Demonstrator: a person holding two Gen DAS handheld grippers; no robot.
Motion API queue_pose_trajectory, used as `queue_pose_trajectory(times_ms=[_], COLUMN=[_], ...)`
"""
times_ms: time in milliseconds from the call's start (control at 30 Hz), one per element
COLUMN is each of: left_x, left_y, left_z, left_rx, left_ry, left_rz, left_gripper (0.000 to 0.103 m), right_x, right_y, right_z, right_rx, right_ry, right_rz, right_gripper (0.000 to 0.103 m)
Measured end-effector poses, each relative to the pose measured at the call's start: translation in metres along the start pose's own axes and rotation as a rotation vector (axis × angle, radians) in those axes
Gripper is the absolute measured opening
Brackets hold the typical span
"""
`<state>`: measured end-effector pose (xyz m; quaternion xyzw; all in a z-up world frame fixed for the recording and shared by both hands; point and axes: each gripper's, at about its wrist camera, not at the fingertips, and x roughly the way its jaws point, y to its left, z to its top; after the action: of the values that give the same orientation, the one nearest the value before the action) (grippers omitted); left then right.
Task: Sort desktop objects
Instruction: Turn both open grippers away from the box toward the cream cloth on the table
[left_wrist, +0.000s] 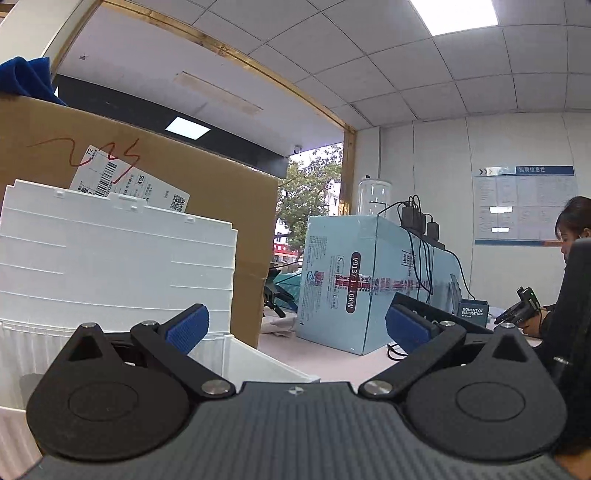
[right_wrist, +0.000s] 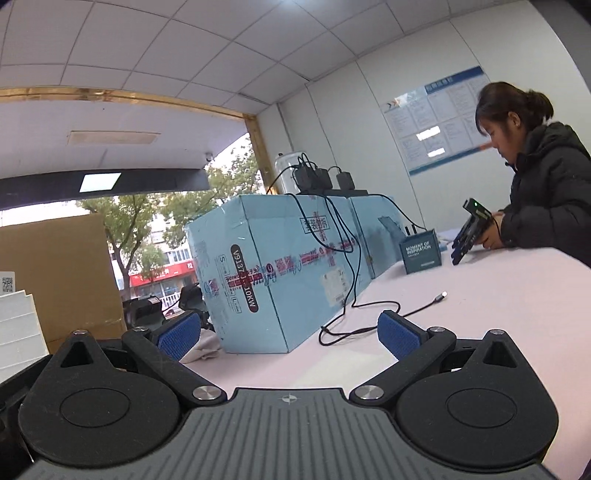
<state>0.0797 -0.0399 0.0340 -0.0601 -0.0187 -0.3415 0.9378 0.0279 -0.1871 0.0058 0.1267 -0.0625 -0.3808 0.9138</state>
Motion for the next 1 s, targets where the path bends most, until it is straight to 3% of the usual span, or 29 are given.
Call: queue_pose_trajectory(times_ms=[200, 500, 667, 867, 1000], left_x=[-0.001, 0.001, 0.003, 0.005, 0.011], left_y=[-0.005, -0.009, -0.012, -0.015, -0.021], left_z=[0.000, 0.000, -0.001, -0.002, -0.003], left_rx=[0.042, 0.086, 0.101, 0.117, 0.157], left_ry=[0.006, 0.024, 0.037, 0.054, 0.093], left_rz=[0.005, 0.008, 0.010, 0.027, 0.104], left_gripper=[0.103, 0.103, 0.103, 0.103, 0.103], right_x=[0.001, 0.011, 0.036, 0.074, 0.082], right_y=[-0.025, -0.079, -0.105, -0.121, -0.108], right_z=[0.010, 0.029, 0.034, 0.043, 0.036], right_rx=[-0.017, -0.127, -0.292, -0.226, -0.281], right_ry=[0.003, -0.211, -0.296, -0.101, -0.020], right_rz=[0.090, 0.171, 0.194, 0.142, 0.170], right_gripper=[0.103, 0.103, 0.103, 0.103, 0.103])
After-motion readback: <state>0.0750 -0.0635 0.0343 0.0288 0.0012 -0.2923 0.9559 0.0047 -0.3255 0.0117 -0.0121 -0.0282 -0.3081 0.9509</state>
